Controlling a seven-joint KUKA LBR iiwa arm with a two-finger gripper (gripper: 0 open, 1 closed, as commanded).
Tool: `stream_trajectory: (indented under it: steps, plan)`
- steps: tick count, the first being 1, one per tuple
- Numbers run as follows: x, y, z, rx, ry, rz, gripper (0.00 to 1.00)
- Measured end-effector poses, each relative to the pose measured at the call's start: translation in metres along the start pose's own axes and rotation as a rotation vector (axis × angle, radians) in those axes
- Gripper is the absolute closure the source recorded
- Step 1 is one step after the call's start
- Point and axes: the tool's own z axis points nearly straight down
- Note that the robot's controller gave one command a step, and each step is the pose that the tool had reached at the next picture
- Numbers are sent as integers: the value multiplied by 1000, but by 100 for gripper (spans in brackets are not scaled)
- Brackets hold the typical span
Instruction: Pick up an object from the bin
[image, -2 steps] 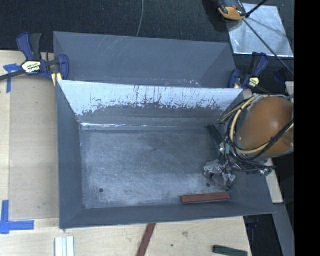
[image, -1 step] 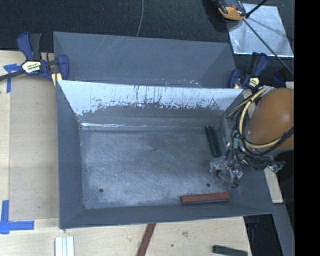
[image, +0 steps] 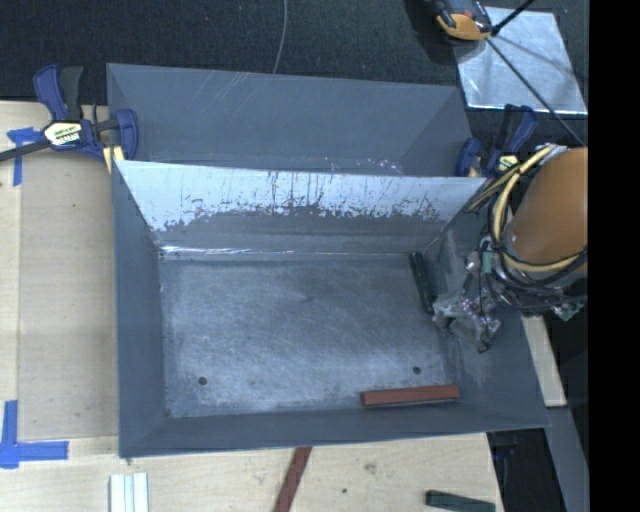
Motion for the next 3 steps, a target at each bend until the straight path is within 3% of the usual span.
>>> stream_trajectory:
  steps: [1,2,3]
  plan:
    - [8,33,-44,-15,8,-36,100]
    - [5,37,-79,-3,0,-23,100]
    - [-8,16,-120,-8,4,-56,100]
